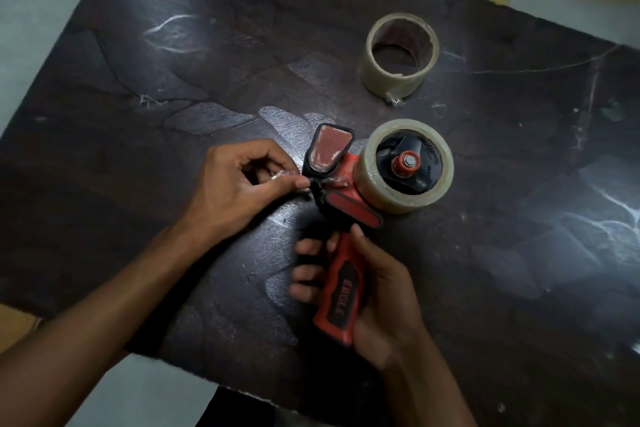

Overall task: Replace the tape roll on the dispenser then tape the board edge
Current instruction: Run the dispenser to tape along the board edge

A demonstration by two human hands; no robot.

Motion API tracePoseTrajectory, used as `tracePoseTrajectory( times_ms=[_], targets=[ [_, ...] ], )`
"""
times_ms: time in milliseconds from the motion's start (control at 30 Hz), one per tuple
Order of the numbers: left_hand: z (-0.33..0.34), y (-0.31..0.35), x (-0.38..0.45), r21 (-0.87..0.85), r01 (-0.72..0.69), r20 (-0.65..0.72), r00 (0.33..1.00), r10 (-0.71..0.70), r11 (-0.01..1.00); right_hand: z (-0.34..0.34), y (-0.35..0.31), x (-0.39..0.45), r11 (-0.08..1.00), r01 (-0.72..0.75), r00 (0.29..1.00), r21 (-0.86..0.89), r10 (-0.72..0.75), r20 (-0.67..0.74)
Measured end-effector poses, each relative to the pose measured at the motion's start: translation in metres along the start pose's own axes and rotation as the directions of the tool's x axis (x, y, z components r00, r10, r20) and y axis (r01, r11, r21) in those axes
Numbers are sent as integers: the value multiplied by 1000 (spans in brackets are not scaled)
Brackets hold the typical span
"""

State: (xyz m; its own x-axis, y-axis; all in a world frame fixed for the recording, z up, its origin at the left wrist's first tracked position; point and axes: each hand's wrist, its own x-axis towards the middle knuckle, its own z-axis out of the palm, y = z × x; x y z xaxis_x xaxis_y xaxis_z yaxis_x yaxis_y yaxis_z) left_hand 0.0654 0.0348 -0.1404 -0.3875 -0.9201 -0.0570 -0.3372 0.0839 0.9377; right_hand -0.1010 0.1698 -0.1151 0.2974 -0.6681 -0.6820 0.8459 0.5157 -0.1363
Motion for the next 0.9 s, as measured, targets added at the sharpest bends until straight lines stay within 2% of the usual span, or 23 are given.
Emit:
tracePoseTrajectory(
  times_ms=[100, 200, 300, 467, 600, 767, 900],
  targets=[
    [-2, 1, 4, -52, -8, 23, 1000, 9, 999, 4, -3, 1, 999, 14, 1000, -47, -15, -22],
    [-7, -3, 7, -51, -81, 97, 992, 85, 995, 2, -7, 2, 999, 16, 999, -43, -17, -30],
    [-13, -8, 14, -55, -155, 183, 970, 163, 986, -2, -8, 1, 999, 9, 999, -40, -11, -41],
    [-21, -14, 26, -36, -211, 338, 917, 211, 977, -24, -17, -17, 994, 0, 997, -113, -8, -75],
    [-40, -20, 38, -10, -222, 342, 915, 212, 975, -39, -33, -35, 992, 36, 989, -123, -54, -140],
    [-40, -17, 46, 77, -404, 485, 814, 320, 912, -33, -39, -38, 984, 25, 978, -175, -60, -202],
    [-44, -22, 46, 201, -651, 620, 663, 420, 732, -38, -37, -37, 978, 34, 986, -204, -66, -151]
  ],
)
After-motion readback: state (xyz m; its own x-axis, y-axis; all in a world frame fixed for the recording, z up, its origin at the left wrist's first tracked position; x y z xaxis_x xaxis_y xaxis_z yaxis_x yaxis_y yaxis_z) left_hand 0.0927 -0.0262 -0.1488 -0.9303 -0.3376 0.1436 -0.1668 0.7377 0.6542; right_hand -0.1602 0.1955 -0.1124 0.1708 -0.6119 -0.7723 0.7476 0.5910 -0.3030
